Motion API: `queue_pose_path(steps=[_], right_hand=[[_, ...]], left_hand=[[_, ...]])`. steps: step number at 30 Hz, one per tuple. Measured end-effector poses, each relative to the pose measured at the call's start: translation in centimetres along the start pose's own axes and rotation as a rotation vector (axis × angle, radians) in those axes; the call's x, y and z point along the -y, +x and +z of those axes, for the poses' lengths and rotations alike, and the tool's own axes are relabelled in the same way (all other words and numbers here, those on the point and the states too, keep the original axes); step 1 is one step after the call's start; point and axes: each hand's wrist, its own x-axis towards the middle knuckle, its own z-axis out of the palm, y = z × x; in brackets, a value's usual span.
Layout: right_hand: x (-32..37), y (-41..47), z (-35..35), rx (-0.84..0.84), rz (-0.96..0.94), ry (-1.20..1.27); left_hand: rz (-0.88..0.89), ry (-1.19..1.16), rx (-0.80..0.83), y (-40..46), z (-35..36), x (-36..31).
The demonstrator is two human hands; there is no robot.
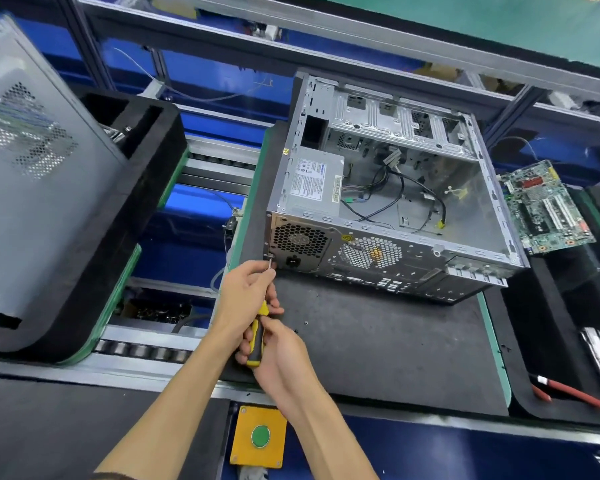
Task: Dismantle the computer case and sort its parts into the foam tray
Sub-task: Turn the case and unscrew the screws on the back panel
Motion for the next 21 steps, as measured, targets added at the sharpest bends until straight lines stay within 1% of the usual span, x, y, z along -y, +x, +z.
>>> queue_pose_path(steps=[3, 8, 10, 15, 18, 21], right_hand=[[0.0, 0.0, -0.3, 0.057, -0.010, 0.037], [0.1, 0.0, -0.9, 0.182, -0.013, 0.036], [0.1, 0.3, -1.2, 0.207, -0.017, 0.051], [-0.3, 0.7, -1.8, 0.263, -0.025, 0.083], [-0.5, 0.9, -2.0, 0.286, -0.037, 0.102], [-0.6, 1.3, -2.2, 0.311, -0.047, 0.131]], left_hand=[[-0.007, -0.029, -0.068, -0.1, -0.2, 0.4], [0.066, -0.023, -0.084, -0.2, -0.3, 0.7], [0.093, -0.036, -0.092, 0.0, -0.1, 1.0], [0.160, 0.031, -0.104, -0.3, 0.1, 1.2], [0.168, 0.070, -0.133, -0.2, 0.1, 1.2], [0.183, 0.057, -0.153, -0.1, 0.2, 1.2]])
